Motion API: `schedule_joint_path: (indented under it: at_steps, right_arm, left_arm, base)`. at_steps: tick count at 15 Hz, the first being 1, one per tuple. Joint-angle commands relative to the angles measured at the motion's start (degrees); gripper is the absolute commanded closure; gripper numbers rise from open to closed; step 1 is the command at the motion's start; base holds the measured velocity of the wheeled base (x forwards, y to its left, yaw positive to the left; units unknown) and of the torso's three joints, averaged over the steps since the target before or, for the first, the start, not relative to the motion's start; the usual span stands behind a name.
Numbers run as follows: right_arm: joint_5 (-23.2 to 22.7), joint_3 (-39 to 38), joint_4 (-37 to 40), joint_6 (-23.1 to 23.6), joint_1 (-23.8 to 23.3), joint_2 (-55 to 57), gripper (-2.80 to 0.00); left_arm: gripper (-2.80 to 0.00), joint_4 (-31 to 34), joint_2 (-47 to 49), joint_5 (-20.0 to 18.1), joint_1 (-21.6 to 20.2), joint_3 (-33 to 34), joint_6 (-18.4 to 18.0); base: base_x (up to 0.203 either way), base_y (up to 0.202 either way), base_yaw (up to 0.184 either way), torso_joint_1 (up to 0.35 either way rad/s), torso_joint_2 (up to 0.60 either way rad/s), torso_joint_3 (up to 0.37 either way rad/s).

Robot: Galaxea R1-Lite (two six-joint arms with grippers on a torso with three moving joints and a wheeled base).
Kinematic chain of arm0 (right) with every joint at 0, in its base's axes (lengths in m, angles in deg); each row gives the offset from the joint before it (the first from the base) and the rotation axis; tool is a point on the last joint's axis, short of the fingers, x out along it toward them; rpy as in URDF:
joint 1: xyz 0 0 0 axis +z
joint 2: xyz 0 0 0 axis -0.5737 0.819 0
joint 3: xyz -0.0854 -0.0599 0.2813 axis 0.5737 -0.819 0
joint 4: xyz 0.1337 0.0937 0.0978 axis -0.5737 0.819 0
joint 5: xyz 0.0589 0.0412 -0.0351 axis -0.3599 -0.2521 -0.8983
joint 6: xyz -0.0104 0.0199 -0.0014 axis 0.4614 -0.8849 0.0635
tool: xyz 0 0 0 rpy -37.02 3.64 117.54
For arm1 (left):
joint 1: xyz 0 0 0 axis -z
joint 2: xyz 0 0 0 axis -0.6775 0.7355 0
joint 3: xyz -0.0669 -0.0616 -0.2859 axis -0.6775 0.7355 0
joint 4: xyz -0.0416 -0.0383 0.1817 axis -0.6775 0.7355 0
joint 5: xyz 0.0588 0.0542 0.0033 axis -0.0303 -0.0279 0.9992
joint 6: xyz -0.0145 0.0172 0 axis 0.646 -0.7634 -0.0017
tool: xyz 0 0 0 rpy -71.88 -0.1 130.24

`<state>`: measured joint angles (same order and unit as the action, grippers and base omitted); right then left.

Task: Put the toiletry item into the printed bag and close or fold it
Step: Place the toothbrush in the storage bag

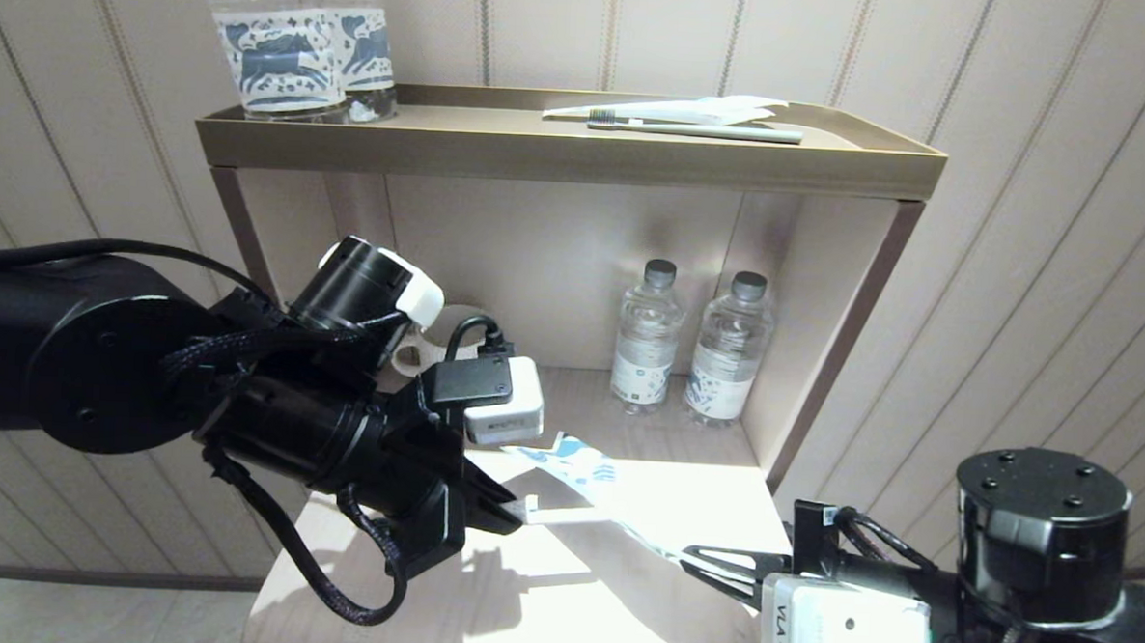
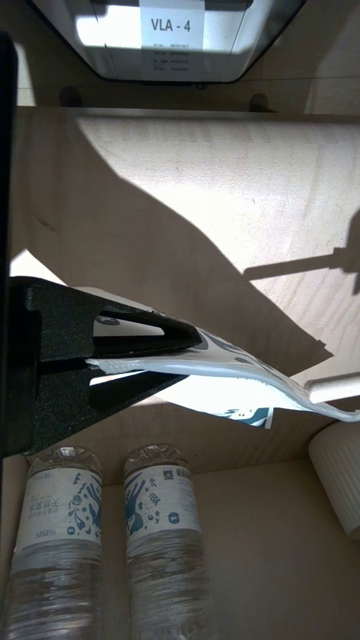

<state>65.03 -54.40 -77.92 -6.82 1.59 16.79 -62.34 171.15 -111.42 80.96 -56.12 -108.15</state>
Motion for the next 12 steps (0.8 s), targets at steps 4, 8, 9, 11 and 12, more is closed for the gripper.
schedule_joint_path:
  at_steps: [4,8,9,11,12]
  right_arm:
    - [-0.03,-0.12,-0.25,0.31,0.14,0.22,0.00]
    - [-0.03,-0.21,-0.25,0.31,0.05,0.48,0.00]
    - [-0.03,-0.12,-0.25,0.31,0.05,0.57,0.00]
    - [-0.03,-0.03,-0.25,0.31,0.04,0.75,0.00]
    - [0.04,-0.02,-0.25,0.31,0.05,0.83,0.00]
  left_arm:
    - [0.00,0.40,-1.50,0.28,-0.25,-0.09,-0.22]
    - [0.00,0.09,-0.21,0.28,-0.16,0.52,-0.22]
    - [0.00,0.12,-0.78,0.20,-0.16,0.61,-0.22]
    - [0.00,0.61,-2.78,0.18,-0.21,0.85,-0.20]
    - [0.00,0.72,-3.98,0.23,-0.21,1.57,-0.21]
  base:
    - [0.000,0.000,0.000,0.000,0.00,0.000]
    - [0.000,0.000,0.000,0.000,0.00,0.000]
    - [0.000,0.000,0.000,0.000,0.00,0.000]
    - [0.000,0.000,0.000,0.000,0.00,0.000]
    - [0.000,0.000,0.000,0.000,0.00,0.000]
